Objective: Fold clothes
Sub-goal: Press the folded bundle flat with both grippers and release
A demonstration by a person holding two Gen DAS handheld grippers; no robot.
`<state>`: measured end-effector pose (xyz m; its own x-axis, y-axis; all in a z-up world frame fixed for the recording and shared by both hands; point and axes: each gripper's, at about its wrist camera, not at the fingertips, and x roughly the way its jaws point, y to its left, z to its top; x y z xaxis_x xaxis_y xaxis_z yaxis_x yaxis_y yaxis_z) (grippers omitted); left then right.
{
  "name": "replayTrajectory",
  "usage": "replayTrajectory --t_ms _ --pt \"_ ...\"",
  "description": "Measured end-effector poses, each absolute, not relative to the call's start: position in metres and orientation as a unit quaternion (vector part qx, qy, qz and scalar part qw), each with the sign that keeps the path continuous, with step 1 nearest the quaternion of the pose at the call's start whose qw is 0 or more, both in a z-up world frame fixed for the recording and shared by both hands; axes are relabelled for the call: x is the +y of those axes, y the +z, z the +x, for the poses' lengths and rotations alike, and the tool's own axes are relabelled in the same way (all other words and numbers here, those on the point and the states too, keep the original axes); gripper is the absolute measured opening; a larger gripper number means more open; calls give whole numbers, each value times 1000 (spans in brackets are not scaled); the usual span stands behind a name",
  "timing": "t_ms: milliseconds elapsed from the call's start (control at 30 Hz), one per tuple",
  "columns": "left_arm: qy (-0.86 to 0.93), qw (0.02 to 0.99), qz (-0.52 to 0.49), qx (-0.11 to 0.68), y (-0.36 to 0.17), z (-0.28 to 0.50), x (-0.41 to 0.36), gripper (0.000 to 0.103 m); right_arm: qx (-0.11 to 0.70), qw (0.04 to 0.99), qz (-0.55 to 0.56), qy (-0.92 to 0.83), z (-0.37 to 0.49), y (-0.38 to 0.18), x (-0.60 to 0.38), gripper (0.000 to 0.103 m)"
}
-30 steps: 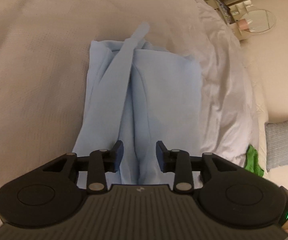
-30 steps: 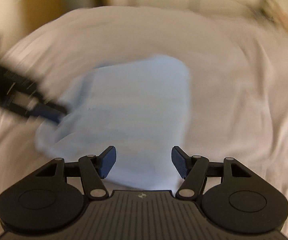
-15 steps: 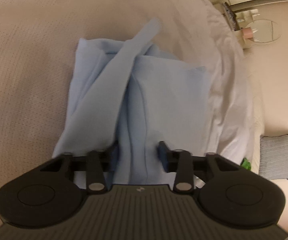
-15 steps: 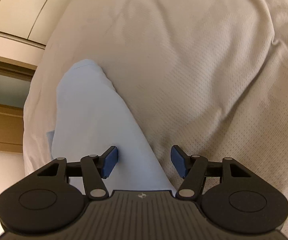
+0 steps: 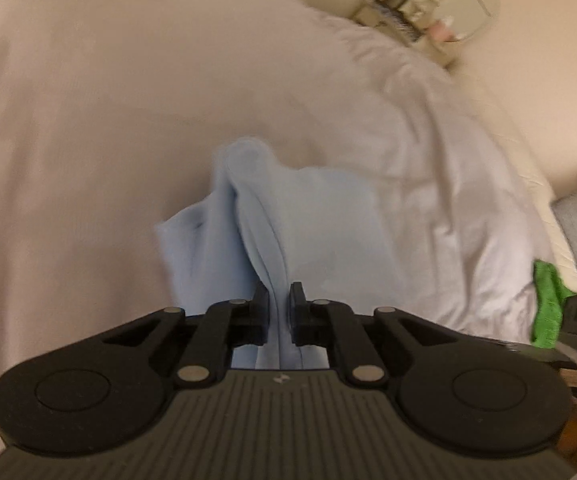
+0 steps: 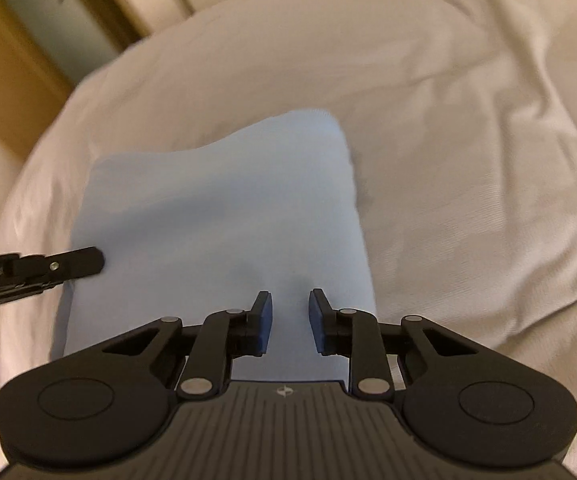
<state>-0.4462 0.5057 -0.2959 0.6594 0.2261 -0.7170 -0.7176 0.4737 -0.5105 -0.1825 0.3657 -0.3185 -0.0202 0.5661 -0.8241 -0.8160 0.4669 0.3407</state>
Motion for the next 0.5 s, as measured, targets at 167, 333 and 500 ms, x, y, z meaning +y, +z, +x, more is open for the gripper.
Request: replayTrajectory --t_ms 167,333,500 --pt "295 806 -436 269 -308 -461 504 8 475 690 -183 514 -204 -325 368 27" --pt "302 805 -436 266 -315 -467 504 8 482 676 -175 529 -198 -323 370 28" --pt "313 767 -475 298 -348 -471 519 11 488 671 -176 529 -199 -329 364 28"
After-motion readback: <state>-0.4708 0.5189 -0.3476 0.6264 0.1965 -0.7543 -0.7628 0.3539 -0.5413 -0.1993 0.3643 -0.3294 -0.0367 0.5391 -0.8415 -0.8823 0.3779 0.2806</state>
